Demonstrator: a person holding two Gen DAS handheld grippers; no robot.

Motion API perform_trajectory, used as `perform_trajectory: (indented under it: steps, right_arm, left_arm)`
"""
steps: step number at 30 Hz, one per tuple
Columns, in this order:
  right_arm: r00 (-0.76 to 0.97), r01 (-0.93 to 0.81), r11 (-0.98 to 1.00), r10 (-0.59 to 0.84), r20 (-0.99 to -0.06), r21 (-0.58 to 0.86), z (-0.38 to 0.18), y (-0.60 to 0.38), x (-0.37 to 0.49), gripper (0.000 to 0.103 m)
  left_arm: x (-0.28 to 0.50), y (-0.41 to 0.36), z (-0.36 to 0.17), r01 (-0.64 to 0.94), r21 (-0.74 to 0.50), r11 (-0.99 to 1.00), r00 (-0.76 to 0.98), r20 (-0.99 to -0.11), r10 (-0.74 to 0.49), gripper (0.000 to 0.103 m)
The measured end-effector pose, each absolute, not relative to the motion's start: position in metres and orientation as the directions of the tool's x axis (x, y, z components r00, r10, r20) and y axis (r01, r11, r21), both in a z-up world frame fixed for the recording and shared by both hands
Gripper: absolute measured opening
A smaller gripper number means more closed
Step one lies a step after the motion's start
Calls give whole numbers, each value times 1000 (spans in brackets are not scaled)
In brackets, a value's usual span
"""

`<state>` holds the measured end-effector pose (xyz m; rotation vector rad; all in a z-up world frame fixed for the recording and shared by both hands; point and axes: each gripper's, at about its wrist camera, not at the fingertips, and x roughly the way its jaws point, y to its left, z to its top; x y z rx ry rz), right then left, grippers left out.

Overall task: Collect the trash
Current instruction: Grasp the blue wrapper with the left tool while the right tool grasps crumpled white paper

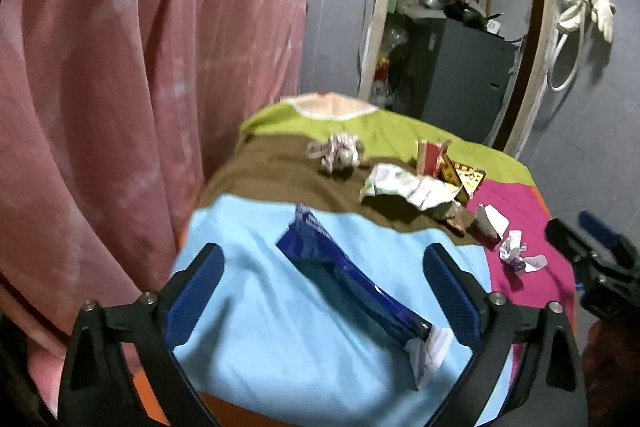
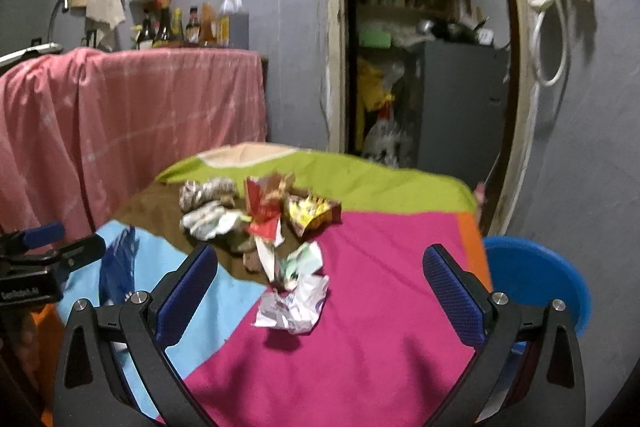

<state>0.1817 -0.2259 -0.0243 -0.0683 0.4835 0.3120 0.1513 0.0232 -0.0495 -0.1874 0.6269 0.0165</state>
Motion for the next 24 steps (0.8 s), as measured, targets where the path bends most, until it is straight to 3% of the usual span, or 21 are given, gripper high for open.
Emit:
perform_trajectory:
  steps: [5,9,11,16,18,22,24]
  right_arm:
    - [777,-346,937,309,-549,38,-37,-222,195,85]
    - [738,-363,931,320,-595,50,-45,-219,202,80]
    - [722,-368,929,319,-613,50,-48,-216,206,78]
    - [674,-370,927,310,-671,57,-58,-214,215,67]
    - [654,-368,928,309,-690,67,-62,-213,218,54]
    - [639,-357,929,318,-700,96,-64,-218,217,45]
    - [632,-353,928,327,-703,115,-65,-222,215,31]
  left_arm:
    - [163,29,-58,-63,-258,964,744,-656,-127,54]
    - [164,27,-58,-52,-298,953,724,-668,-169,45]
    - [164,27,-58,-48,-324,945,709,-677,-196,33]
    - [164,26,-61,-55,-367,929,676,-698,-235,21]
    - [163,27,-61,-61,-374,926,669,-703,-240,19]
    - [159,30,-60,-74,-401,913,656,-709,-258,13]
    - [157,32,-59,-78,-411,909,654,-709,-264,10]
